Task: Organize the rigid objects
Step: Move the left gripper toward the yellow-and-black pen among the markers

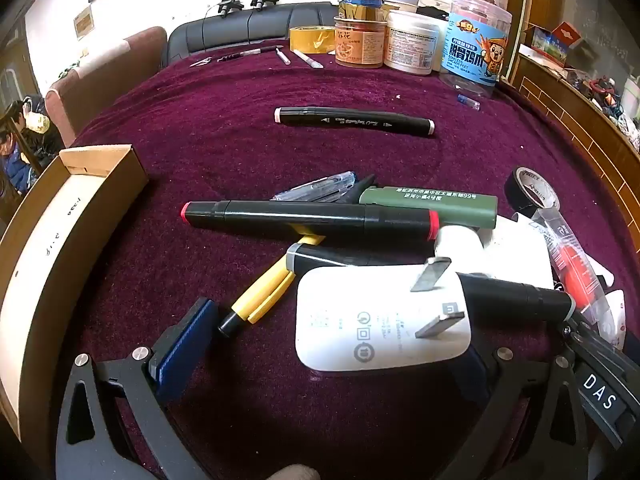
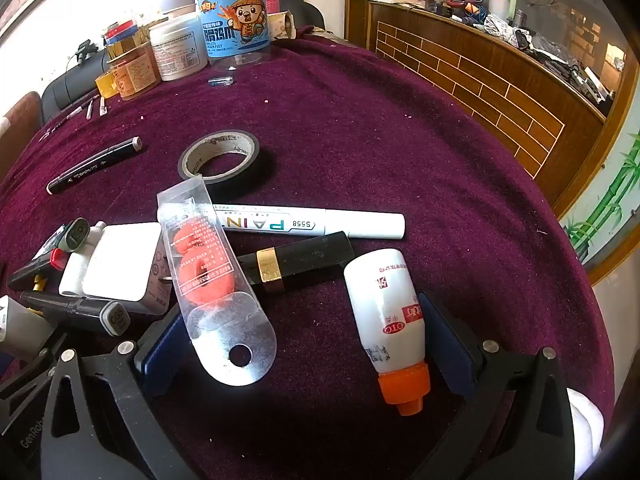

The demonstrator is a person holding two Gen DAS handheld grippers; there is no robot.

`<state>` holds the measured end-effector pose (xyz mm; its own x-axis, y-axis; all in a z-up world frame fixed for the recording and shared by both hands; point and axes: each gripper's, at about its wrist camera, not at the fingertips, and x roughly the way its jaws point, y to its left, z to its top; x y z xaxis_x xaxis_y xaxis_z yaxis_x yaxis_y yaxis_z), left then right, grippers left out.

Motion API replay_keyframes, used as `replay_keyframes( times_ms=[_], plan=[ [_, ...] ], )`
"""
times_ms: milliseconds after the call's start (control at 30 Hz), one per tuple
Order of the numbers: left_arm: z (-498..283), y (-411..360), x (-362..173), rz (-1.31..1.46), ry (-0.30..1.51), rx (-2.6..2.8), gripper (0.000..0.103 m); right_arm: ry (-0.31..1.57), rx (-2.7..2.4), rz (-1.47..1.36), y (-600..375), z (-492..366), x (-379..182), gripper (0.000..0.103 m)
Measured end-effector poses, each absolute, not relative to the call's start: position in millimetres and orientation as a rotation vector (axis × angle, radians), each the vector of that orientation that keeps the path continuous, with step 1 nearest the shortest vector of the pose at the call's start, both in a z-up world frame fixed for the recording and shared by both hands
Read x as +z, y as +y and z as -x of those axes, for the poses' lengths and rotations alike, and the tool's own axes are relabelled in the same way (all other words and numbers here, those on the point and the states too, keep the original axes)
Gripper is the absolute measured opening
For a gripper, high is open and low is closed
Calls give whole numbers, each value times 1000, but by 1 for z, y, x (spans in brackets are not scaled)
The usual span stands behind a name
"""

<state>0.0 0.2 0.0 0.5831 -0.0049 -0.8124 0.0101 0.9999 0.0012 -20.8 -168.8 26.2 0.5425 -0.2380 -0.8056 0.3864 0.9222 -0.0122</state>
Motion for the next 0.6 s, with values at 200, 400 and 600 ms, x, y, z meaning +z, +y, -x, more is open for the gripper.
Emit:
replay_keyframes(
  times_ms=[200, 400, 600],
  plan=[
    [0, 0, 0, -14, 948, -5, 102, 926, -373, -174, -169, 21, 26, 103],
    [0, 0, 0, -14, 950, -7, 102, 926, -373, -174, -169, 21, 26, 103],
    [-1, 2, -1, -17, 950, -9, 102, 926, -374, -174, -169, 21, 26, 103]
  ],
)
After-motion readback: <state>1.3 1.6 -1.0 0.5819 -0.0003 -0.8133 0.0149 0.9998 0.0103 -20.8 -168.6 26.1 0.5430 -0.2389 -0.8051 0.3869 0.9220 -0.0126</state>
